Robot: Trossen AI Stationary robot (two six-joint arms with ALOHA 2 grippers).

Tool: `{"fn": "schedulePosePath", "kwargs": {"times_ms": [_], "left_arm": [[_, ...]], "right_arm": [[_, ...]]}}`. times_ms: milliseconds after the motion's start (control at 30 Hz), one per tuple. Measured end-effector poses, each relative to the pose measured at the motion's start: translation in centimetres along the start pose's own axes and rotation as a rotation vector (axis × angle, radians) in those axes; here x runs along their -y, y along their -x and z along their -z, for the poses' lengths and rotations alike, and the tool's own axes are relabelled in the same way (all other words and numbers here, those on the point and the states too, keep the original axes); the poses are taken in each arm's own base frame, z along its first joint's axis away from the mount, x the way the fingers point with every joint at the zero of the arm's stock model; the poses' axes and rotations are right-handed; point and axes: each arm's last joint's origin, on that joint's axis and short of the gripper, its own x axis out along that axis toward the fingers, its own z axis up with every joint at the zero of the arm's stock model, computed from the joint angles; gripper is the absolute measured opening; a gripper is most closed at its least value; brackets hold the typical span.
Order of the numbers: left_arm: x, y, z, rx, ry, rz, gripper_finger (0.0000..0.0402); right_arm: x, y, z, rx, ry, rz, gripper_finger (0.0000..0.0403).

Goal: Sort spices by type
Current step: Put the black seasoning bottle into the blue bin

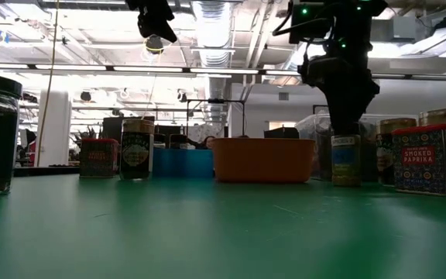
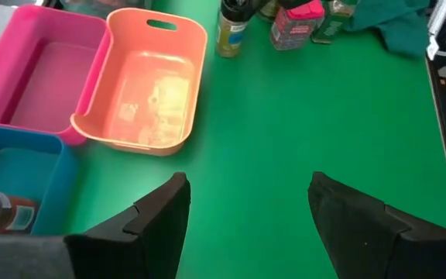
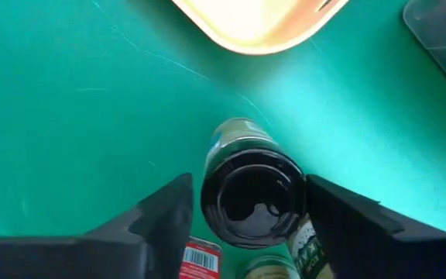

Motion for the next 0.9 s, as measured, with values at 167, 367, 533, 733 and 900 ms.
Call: {"fn": "schedulePosePath", "kwargs": {"times_ms": [167,367,533,733,900], "left_arm": [[0.1,0.0,0.1,-0.014,-0.008,0.016,0.0249],[0.1,0.0,0.4,-0.039,-0.01,0.017,0.0249],[0.3,0.0,0.5,-0.045,0.003,0.087,0.0249],[0.9,-1.0,1.0,-0.052,-0.027,0.131,0.0249],[1.1,-4.1,2.6,-0.051,-0.033,0.124,0.0249]], "right_arm": [[-0.1,0.0,-0.1,0.006,0.001,-0.005,0.0218],[-0.1,0.0,-0.1,0.006,-0.03,-0.006,0.0219],[-0.7,0.4,0.2,-0.003,-0.043,-0.029,0.0217],[-2.3,1.8,0.5,0.028,-0.005,-0.077,0.0217],[-3.2,3.4,0.3,0.064,-0.045,-0.117,0.0217]]}}
